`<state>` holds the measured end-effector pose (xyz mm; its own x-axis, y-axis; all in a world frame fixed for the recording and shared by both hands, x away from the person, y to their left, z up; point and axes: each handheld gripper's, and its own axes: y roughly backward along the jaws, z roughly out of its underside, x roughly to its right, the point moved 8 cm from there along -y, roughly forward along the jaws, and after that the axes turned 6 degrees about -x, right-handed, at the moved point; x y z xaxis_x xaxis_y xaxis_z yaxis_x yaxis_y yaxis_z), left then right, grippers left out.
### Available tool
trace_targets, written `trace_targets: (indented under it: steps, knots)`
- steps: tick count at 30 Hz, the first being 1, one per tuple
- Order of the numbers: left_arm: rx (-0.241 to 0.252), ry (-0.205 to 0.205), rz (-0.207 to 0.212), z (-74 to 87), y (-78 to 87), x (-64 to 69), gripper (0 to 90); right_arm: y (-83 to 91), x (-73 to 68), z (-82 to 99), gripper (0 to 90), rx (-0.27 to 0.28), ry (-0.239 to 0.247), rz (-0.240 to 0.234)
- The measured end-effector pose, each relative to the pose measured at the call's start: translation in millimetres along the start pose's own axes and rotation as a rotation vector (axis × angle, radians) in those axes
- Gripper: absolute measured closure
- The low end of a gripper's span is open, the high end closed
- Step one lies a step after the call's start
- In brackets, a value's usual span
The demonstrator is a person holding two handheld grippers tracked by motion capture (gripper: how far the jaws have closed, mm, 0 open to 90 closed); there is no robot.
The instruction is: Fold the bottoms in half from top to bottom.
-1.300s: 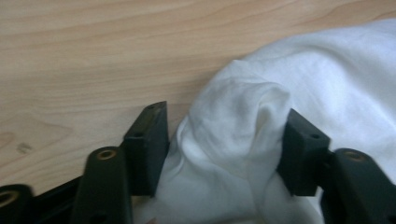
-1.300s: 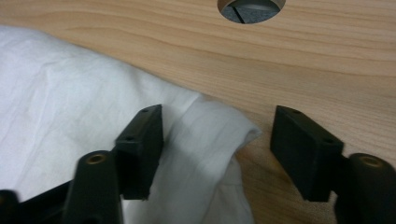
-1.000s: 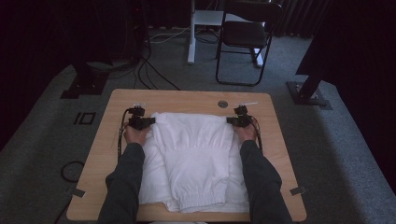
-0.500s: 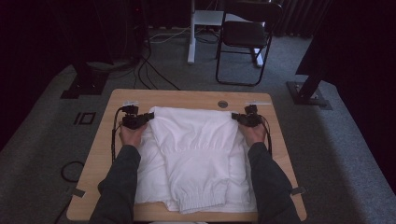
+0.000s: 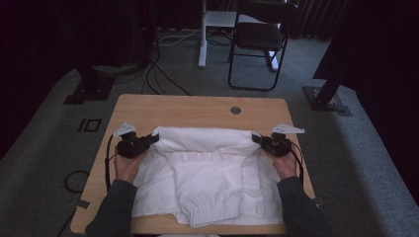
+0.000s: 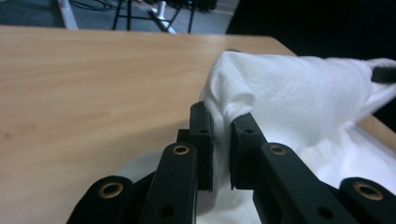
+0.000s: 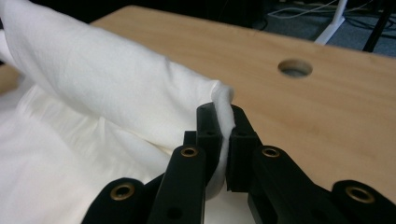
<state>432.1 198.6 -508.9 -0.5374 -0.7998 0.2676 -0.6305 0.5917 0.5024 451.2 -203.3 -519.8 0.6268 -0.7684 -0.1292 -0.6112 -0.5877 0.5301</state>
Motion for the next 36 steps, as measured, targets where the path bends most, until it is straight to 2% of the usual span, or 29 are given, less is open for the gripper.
trace_targets:
  steps: [1, 2, 3, 4, 5, 7, 9, 10, 11, 12, 14, 15, 18, 21, 25, 28, 29, 31, 32, 33, 34, 36]
  knots:
    - [-0.027, -0.019, 0.003, 13.9, 4.3, 6.5, 82.4, 3.7, -3.1, 6.0, 86.3, -0.004, 0.007, 0.0]
    - [-0.044, -0.034, -0.005, 21.4, 5.9, 8.8, 82.4, 7.0, -6.1, 12.1, 86.2, -0.008, 0.008, -0.004]
    - [-0.057, -0.037, -0.002, 28.7, 7.3, 11.4, 82.5, 9.6, -8.8, 18.5, 86.3, -0.014, 0.008, -0.009]
    - [-0.057, -0.037, -0.002, 28.7, 7.3, 11.4, 82.5, 9.6, -8.8, 18.5, 86.3, -0.014, 0.008, -0.009]
    - [-0.091, -0.045, -0.005, 44.0, 8.9, 14.5, 82.5, 13.1, -13.2, 31.5, 86.3, -0.032, 0.007, -0.01]
    - [-0.124, -0.046, -0.009, 58.6, 10.0, 16.3, 82.7, 14.9, -18.1, 45.3, 86.3, -0.054, 0.0, -0.018]
    - [-0.176, -0.06, -0.031, 72.6, 8.0, 16.8, 82.8, 15.0, -22.7, 59.3, 86.3, -0.081, -0.006, -0.023]
    - [-0.176, -0.06, -0.031, 72.6, 8.0, 16.8, 82.9, 15.0, -22.7, 59.3, 86.3, -0.081, -0.006, -0.023]
    - [-0.231, -0.091, -0.056, 84.9, 2.9, 17.2, 82.9, 13.5, -25.6, 72.1, 86.3, -0.107, -0.011, -0.023]
    - [-0.259, -0.107, -0.07, 90.3, 0.2, 17.0, 82.9, 12.2, -26.5, 78.1, 86.3, -0.122, -0.018, -0.024]
    - [-0.273, -0.116, -0.08, 94.3, -2.6, 17.3, 83.1, 10.7, -27.2, 83.2, 86.4, -0.134, -0.023, -0.026]
    - [-0.288, -0.124, -0.096, 99.4, -7.8, 17.1, 83.1, 6.8, -27.5, 91.5, 86.4, -0.159, -0.033, -0.022]
    - [-0.295, -0.115, -0.101, 102.2, -12.7, 14.7, 83.2, -1.1, -28.4, 98.6, 86.5, -0.203, -0.032, -0.013]
    - [-0.286, -0.079, -0.102, 102.5, -21.1, 11.5, 83.4, -8.7, -29.5, 104.5, 86.5, -0.237, -0.019, 0.004]
    - [-0.267, -0.05, -0.12, 99.2, -28.8, 9.4, 83.4, -13.3, -26.6, 103.8, 86.5, -0.245, -0.03, 0.012]
    - [-0.269, -0.055, -0.136, 96.2, -32.6, 8.5, 83.4, -17.2, -22.7, 101.1, 86.4, -0.247, -0.037, 0.027]
    - [-0.276, -0.069, -0.165, 91.2, -38.4, 6.9, 83.4, -21.7, -18.8, 97.3, 86.4, -0.251, -0.034, 0.045]
    - [-0.282, -0.081, -0.192, 86.1, -44.0, 4.9, 83.4, -27.1, -14.7, 92.7, 86.5, -0.254, -0.036, 0.061]
    - [-0.282, -0.081, -0.192, 86.1, -44.0, 4.9, 83.4, -29.9, -12.2, 90.4, 86.5, -0.255, -0.038, 0.07]
    - [-0.282, -0.087, -0.223, 80.9, -50.0, 1.4, 83.4, -32.8, -10.1, 88.0, 86.5, -0.254, -0.04, 0.077]
    - [-0.282, -0.087, -0.223, 80.9, -50.0, 1.4, 83.4, -35.8, -8.1, 85.8, 86.5, -0.252, -0.043, 0.083]
    - [-0.277, -0.077, -0.259, 73.6, -58.6, -3.8, 83.4, -41.3, -4.1, 81.3, 86.4, -0.251, -0.05, 0.093]
